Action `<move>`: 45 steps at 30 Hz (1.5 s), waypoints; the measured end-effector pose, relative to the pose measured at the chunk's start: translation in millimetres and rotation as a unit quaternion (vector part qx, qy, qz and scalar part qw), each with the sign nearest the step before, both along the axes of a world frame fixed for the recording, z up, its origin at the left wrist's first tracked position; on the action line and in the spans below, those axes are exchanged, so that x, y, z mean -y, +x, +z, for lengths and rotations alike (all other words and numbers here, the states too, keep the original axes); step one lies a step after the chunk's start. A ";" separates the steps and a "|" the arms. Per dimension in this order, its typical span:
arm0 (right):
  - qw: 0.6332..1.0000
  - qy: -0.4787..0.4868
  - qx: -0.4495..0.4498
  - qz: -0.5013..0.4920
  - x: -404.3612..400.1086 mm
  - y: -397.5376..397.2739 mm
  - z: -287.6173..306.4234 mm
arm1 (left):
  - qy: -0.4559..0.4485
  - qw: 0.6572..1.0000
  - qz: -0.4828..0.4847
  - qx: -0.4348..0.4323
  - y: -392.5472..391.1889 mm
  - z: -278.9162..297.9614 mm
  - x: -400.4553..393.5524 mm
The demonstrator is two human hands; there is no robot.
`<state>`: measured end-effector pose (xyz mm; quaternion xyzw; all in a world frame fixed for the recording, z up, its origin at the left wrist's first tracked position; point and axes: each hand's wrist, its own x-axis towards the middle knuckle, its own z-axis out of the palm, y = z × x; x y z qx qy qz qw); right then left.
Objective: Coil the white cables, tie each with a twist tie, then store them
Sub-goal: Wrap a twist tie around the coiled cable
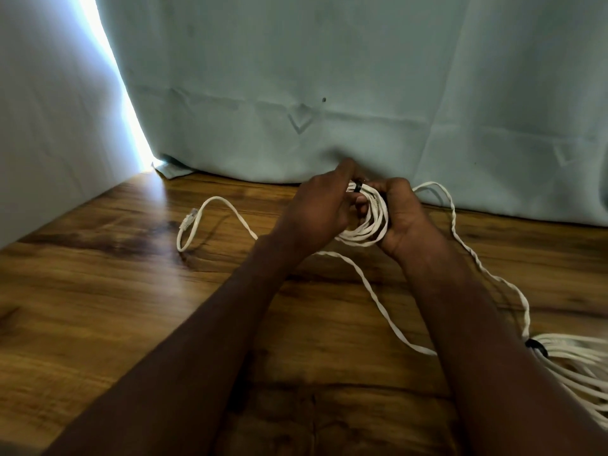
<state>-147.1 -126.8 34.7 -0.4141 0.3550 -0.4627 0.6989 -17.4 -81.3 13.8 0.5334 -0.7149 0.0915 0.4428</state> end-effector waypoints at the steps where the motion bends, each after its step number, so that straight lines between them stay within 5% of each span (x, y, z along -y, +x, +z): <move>1: 0.999 -0.019 -0.025 -0.003 0.8 0.5 -1.7 | 0.001 1.000 -0.001 -0.004 -1.2 0.5 -0.4; 4: 0.973 -0.123 -0.178 -0.078 -5.7 5.6 0.6 | 0.006 1.000 0.010 -0.026 -2.4 1.9 -3.5; 8: 0.914 -0.289 -0.254 -0.126 -3.5 12.6 -6.5 | 0.004 0.992 0.110 -0.066 12.5 0.6 3.4; 13: 0.810 -0.469 -0.324 -0.136 -4.6 17.1 -18.5 | 0.151 0.958 0.098 -0.223 30.1 7.6 4.1; 17: 0.801 -0.493 -0.313 -0.133 -1.1 15.7 -28.4 | 0.313 0.852 -0.073 -0.414 40.0 11.6 -2.6; 20: 0.766 -0.541 -0.317 -0.140 -4.3 13.8 -28.4 | 0.355 0.759 -0.128 -0.530 41.6 15.6 -4.3; 23: 0.731 -0.581 -0.333 -0.132 -4.8 16.2 -27.8 | 0.377 0.742 -0.103 -0.545 41.3 17.6 -3.1; 30: 0.835 -0.486 -0.245 -0.084 -13.4 21.5 -21.5 | 0.339 0.824 0.009 -0.454 26.4 16.2 -3.9; 33: 0.877 -0.432 -0.190 -0.086 -12.2 19.3 -15.2 | 0.367 0.822 -0.028 -0.434 26.0 17.4 -2.5; 36: 0.916 -0.375 -0.124 -0.076 -12.7 13.6 -10.6 | 0.415 0.784 -0.126 -0.445 29.2 20.3 -2.8; 40: 0.916 -0.375 -0.125 -0.060 -11.4 8.4 -6.8 | 0.379 0.754 -0.178 -0.507 30.6 18.1 -0.1; 45: 0.905 -0.399 -0.138 -0.049 -10.1 4.8 -4.2 | 0.381 0.808 -0.182 -0.411 30.3 17.4 -5.2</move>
